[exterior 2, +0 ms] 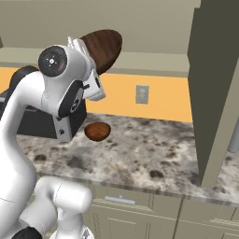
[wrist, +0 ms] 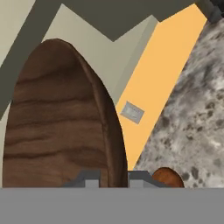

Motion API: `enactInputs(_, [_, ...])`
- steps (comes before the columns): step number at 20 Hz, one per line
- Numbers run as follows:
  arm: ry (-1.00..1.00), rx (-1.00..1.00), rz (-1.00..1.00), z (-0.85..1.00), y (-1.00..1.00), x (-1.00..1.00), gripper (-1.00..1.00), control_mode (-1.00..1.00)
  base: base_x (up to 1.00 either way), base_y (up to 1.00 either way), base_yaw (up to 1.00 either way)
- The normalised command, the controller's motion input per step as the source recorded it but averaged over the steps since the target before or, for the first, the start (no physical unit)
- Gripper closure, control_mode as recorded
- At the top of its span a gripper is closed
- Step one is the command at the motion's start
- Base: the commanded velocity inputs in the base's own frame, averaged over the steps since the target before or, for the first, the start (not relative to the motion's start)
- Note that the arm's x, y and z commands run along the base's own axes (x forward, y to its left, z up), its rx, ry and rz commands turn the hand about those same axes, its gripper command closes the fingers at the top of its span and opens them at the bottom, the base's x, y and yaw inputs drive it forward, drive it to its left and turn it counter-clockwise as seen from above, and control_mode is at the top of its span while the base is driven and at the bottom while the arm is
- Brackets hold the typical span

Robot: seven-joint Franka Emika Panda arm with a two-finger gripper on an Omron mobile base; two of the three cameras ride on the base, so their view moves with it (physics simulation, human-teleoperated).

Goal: Pick up the bowls on the counter and stack them on top of one another in the open cabinet. Place the smaller bowl on top of the larger bowl.

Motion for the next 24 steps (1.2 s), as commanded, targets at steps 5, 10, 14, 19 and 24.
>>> enactInputs(5, [-0.08,0.13,-0.03,0.2,0.11,0.09,1.0,-1.0,0.0,0.0,0.0])
enactInputs(10, [-0.06,0.17,-0.01,0.1,0.09,0.15,1.0,-1.0,0.0,0.0,0.0])
enactInputs(14, [-0.02,0.14,0.0,0.01,0.08,0.28,1.0,-1.0,0.0,0.0,0.0])
enactInputs(19, [0.04,0.05,0.0,-0.01,0.1,0.43,1.0,-1.0,0.0,0.0,0.0])
enactInputs(24, [0.09,0.0,0.0,-0.05,0.14,0.51,1.0,-1.0,0.0,0.0,0.0])
